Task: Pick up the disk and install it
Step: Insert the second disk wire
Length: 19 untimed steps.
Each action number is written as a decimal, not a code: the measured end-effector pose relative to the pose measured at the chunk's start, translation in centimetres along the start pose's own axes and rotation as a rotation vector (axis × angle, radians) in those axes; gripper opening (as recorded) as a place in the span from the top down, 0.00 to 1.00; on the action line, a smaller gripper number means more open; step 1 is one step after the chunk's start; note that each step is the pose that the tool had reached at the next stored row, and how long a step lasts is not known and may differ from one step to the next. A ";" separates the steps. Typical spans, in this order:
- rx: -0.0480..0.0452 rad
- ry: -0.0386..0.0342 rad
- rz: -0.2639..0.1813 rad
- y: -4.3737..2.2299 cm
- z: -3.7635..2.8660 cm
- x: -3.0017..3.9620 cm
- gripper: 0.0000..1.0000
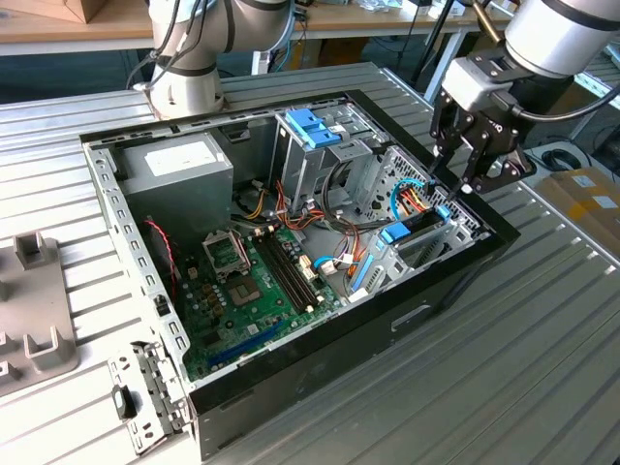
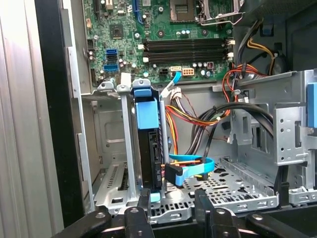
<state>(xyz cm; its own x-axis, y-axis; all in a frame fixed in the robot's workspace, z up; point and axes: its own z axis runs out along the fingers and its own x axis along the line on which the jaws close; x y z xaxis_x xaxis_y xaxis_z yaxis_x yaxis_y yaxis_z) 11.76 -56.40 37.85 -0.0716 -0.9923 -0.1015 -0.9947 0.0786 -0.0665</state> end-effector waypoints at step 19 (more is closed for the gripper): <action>0.0004 0.0042 0.000 1.61 -0.02 0.01 0.60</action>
<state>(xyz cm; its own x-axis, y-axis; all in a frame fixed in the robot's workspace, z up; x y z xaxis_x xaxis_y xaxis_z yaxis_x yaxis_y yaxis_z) 10.16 -56.28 37.77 -0.0716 -0.9927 -0.0973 -0.9947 0.0783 -0.0669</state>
